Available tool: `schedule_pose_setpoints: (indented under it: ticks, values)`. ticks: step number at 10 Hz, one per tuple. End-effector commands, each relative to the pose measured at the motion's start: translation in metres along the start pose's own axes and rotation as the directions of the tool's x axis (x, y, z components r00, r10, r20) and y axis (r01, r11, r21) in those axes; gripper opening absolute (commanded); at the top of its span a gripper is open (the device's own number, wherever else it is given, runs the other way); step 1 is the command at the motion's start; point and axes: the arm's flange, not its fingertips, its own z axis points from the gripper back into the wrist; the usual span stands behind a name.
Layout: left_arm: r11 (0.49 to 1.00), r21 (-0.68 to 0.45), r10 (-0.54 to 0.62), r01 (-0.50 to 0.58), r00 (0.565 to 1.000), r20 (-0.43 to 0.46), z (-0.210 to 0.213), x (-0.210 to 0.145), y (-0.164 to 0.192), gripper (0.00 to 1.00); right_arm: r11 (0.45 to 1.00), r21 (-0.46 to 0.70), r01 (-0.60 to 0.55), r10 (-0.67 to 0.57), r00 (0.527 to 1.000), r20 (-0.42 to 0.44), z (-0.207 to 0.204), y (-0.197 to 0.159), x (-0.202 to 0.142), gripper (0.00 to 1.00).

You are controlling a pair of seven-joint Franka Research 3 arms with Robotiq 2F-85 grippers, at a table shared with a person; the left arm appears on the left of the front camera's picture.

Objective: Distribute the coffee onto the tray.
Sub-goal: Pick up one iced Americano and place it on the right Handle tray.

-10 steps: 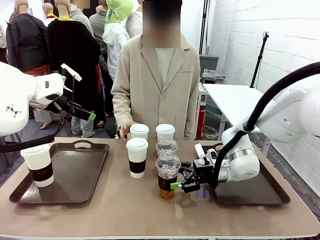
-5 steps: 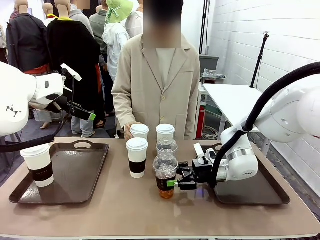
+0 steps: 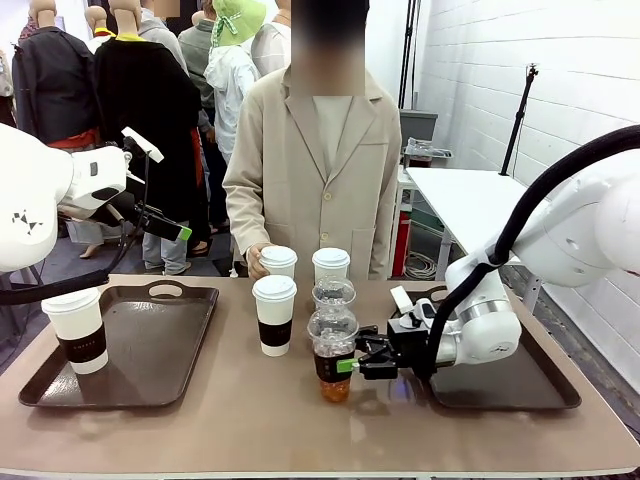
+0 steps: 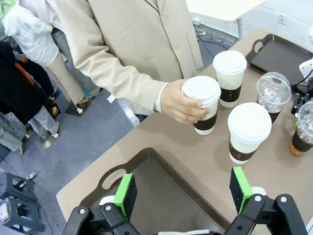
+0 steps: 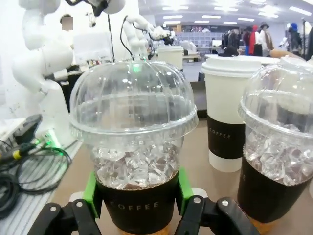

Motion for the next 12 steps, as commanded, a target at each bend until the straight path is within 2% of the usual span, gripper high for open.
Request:
schedule_pose_setpoints:
  ticks: [1, 3, 5, 7, 8, 12]
  values:
    - [1.000, 0.003, -0.001, 0.001, 1.000, -0.009, 0.001, 0.000, 0.000, 1.00, 0.997, 0.032, 0.072, -0.074, 0.995, 0.067, 0.036, 0.020, 0.037, 0.70]
    - [1.000, 0.003, -0.001, 0.001, 1.000, -0.009, 0.001, 0.000, 0.000, 1.00, 0.996, 0.023, 0.083, -0.084, 0.995, 0.045, 0.067, 0.035, 0.064, 0.70]
    - [1.000, 0.003, -0.001, 0.001, 1.000, -0.009, 0.001, 0.000, 0.000, 1.00, 0.997, -0.044, 0.056, -0.056, 0.998, -0.014, 0.094, 0.041, 0.089, 0.70]
    - [1.000, 0.003, -0.001, 0.001, 1.000, -0.009, 0.001, 0.000, 0.000, 1.00, 0.993, -0.118, 0.005, -0.010, 0.999, -0.039, 0.122, 0.042, 0.106, 0.70]
    - [1.000, 0.003, -0.001, 0.001, 1.000, -0.009, 0.001, 0.000, 0.000, 1.00, 0.989, -0.143, -0.041, 0.033, 0.998, -0.052, 0.136, 0.044, 0.111, 0.70]
    - [1.000, 0.003, -0.001, 0.001, 1.000, -0.009, 0.001, 0.000, 0.000, 1.00, 0.984, -0.158, -0.080, 0.080, 0.997, -0.009, 0.172, 0.051, 0.110, 0.70]
